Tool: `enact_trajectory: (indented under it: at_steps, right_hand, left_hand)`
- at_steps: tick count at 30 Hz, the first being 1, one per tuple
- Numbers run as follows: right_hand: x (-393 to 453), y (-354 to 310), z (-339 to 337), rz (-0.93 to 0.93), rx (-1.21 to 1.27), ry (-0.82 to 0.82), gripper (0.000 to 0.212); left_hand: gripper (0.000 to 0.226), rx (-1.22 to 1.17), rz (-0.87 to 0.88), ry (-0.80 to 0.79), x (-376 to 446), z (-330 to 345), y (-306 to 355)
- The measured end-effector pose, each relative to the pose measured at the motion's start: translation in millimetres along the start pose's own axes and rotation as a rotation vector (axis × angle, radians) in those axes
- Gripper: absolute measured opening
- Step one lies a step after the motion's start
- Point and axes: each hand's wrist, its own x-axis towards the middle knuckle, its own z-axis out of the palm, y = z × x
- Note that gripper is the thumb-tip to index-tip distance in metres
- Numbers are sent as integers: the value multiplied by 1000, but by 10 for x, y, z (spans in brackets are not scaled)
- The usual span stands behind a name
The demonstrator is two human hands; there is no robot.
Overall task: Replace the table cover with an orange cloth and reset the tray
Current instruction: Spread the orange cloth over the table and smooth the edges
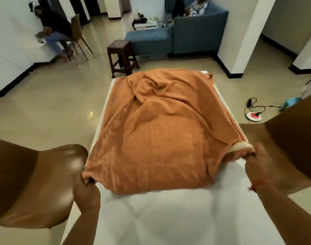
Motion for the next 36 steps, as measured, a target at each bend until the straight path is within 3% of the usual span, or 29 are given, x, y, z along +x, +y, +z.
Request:
enact_trajectory:
  at_steps: [4,7,10,15,21,24,27,29,33,36]
  right_hand:
    - [-929,324,-134,-18,-114,-95,21]
    - [-1541,597,-326,61,-190,-210,27]
    - [-2032,785,-529,165,-328,-351,34]
    - [-2517,1033,-878,216,-494,-447,21]
    - [-2786,1323,-1295,196,-613,-452,25]
    - [-2883,1524,-1449,68,-743,-450,31]
    - [-2991,1728,-1621,-32,-798,-427,31]
    - [-3077,1787,-1718,-74,-797,-449,31]
    - [-3227,1906,-1838,-147,-815,-506,39]
    - [-3313,1930,-1851,-161,-850,-565,41]
  left_hand:
    - [50,282,237,-241,-443,-434,-677]
    - [58,573,396,-353,-645,-804,-1086]
    - [71,787,405,-515,-896,-1208,-1467]
    - [47,835,456,-445,-1258,-1768,-1849]
    - [27,955,332,-343,-1605,-2264,-2013]
    - [45,1014,178,-332,-1845,-2480,-2019]
    - [32,1072,65,-356,-2080,-2608,-1941]
    - [40,1138,32,-345,-2192,-2593,-1844]
    - [71,1143,276,-552,-2619,-2355,-1626]
    - [77,1079,491,-776,-2976,-2070,-1562]
